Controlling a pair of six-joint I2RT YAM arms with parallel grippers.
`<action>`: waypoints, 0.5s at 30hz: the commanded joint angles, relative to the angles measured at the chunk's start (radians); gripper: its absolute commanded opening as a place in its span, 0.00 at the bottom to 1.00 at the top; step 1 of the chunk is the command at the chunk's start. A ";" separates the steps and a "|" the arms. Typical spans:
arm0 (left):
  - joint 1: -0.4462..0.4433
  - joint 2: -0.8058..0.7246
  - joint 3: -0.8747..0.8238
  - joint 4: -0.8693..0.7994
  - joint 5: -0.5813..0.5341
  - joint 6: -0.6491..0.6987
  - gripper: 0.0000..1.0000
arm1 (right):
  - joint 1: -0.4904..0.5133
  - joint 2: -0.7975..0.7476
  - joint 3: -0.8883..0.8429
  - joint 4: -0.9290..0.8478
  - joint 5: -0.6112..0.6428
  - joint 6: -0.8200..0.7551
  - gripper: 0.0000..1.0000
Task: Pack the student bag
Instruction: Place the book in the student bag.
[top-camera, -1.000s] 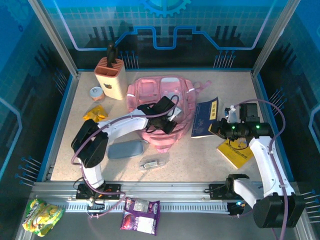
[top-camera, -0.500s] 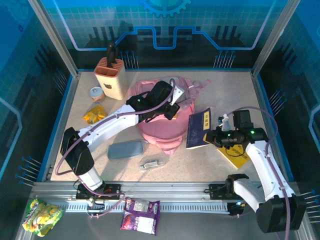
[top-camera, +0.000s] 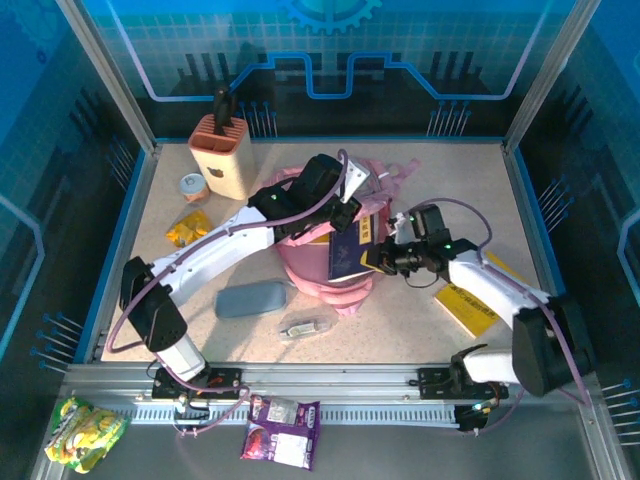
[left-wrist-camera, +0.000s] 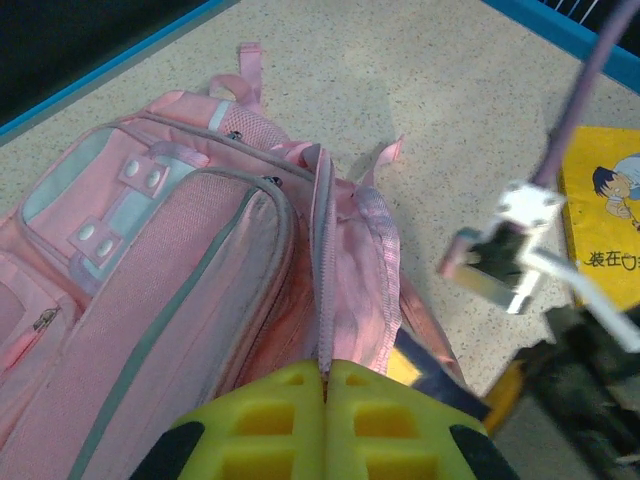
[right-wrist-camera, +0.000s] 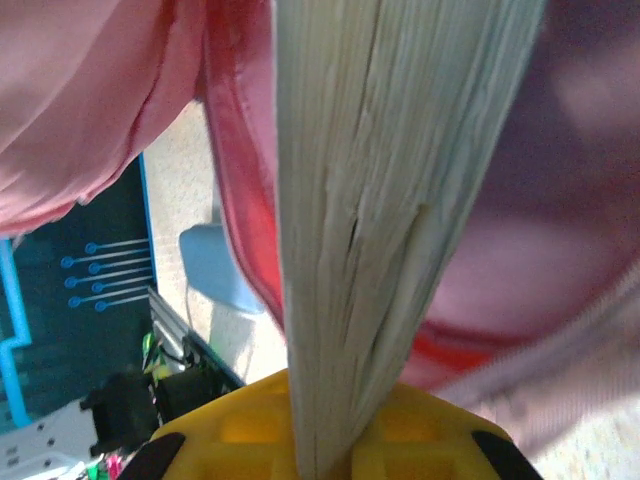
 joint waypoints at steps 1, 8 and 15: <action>-0.008 -0.082 0.051 0.108 -0.018 -0.012 0.00 | 0.025 0.082 0.049 0.229 0.041 0.062 0.06; -0.008 -0.088 0.045 0.128 -0.008 -0.026 0.00 | 0.042 0.260 0.116 0.371 0.132 0.057 0.25; -0.007 -0.091 0.024 0.137 -0.034 -0.017 0.00 | 0.056 0.330 0.207 0.251 0.214 -0.058 0.55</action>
